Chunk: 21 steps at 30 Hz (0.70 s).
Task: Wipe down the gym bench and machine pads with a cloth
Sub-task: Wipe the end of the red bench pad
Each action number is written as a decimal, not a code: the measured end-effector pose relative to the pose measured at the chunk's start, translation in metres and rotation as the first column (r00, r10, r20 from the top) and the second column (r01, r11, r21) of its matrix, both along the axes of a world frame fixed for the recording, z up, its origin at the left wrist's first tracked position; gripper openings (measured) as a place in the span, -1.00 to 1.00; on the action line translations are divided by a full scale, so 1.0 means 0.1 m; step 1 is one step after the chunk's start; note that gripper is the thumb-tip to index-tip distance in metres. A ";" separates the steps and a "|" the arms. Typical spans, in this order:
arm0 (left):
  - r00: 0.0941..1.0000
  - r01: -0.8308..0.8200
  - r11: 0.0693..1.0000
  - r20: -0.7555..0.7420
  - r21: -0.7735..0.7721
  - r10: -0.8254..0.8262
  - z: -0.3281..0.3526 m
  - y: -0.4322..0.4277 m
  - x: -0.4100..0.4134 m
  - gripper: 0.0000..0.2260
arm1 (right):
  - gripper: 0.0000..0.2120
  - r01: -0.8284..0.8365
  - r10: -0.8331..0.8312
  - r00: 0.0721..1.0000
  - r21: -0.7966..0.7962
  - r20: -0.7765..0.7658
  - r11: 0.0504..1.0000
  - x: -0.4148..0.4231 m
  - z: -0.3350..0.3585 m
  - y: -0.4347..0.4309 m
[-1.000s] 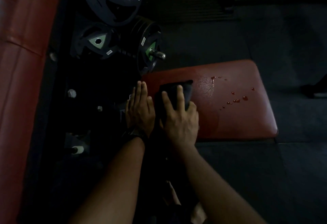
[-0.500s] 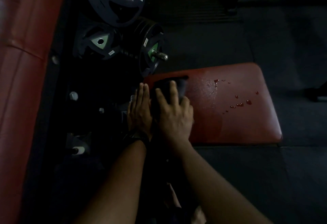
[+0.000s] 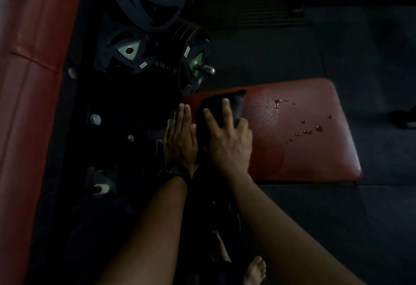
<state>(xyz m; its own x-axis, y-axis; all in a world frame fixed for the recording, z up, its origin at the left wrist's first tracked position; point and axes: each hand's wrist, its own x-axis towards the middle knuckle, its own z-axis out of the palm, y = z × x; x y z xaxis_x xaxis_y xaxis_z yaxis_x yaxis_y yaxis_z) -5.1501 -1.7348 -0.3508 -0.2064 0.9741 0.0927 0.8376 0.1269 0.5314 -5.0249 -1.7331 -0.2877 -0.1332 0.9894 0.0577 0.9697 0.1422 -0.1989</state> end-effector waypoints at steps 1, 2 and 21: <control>1.000 0.020 1.000 -0.010 -0.019 -0.020 -0.01 -0.02 -0.01 -0.41 | -0.47 -0.101 0.101 0.995 0.013 0.013 0.995 -0.02 0.00 0.08; 0.999 0.026 0.999 -0.018 -0.036 -0.027 -0.01 -0.02 -0.02 -0.39 | -0.47 -0.200 0.200 0.979 -0.001 0.039 0.980 -0.01 0.02 0.22; 0.999 -0.046 0.999 -0.003 -0.025 0.046 0.02 -0.01 0.03 -0.48 | -0.45 -0.161 0.161 0.986 0.007 0.035 0.987 0.26 0.06 0.21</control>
<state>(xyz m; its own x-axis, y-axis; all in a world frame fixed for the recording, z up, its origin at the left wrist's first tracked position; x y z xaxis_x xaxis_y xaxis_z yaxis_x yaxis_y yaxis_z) -5.1474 -1.7357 -0.3488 -0.2512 0.9655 0.0691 0.8316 0.1787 0.5258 -4.9992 -1.7118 -0.2822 -0.2928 0.9543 0.0602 0.9401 0.2988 -0.1642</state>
